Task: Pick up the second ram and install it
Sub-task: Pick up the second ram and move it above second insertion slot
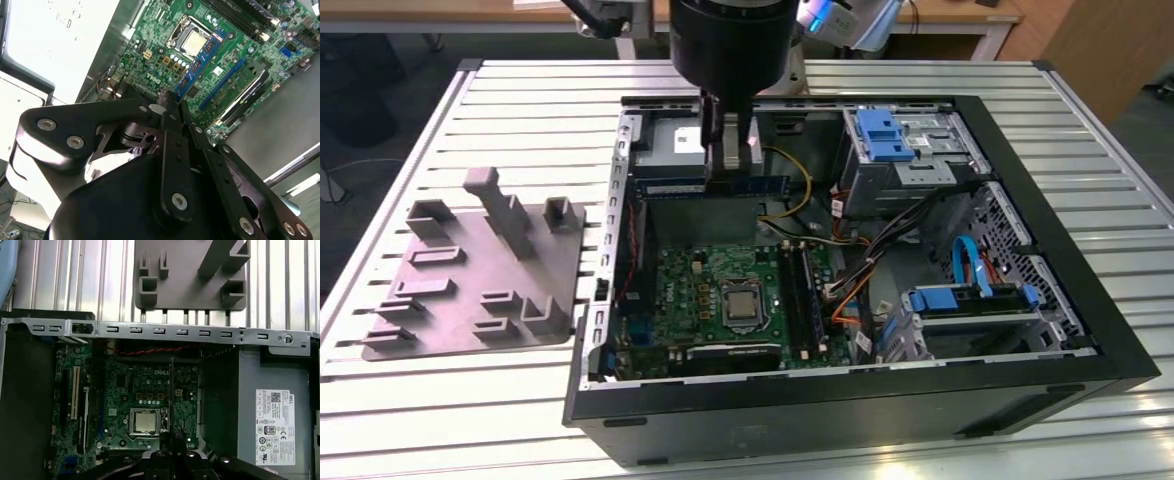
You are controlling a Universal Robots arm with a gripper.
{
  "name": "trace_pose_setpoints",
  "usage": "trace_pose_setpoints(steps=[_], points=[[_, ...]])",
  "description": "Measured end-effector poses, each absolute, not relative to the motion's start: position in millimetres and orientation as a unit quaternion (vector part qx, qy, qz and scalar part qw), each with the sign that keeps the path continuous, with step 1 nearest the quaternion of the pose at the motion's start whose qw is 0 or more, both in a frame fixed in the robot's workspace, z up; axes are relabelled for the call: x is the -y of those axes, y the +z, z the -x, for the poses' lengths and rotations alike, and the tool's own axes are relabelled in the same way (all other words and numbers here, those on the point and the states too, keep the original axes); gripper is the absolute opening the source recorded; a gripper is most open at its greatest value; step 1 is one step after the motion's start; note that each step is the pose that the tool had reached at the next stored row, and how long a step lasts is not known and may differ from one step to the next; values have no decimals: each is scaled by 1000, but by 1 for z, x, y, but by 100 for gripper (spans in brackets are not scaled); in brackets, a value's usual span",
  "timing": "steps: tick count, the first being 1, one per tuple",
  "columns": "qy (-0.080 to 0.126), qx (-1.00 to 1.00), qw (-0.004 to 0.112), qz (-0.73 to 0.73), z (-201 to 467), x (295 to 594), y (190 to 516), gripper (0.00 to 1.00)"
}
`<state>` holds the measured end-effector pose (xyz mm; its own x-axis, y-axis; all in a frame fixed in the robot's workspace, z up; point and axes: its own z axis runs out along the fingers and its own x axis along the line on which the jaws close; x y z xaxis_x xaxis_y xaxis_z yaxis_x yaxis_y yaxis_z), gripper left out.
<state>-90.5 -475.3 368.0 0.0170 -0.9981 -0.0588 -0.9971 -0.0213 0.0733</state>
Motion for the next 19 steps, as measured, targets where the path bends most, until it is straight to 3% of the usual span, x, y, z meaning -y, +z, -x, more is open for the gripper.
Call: trace_pose_setpoints(steps=[19], points=[[-49,699,8,-713,64,478,347,14]])
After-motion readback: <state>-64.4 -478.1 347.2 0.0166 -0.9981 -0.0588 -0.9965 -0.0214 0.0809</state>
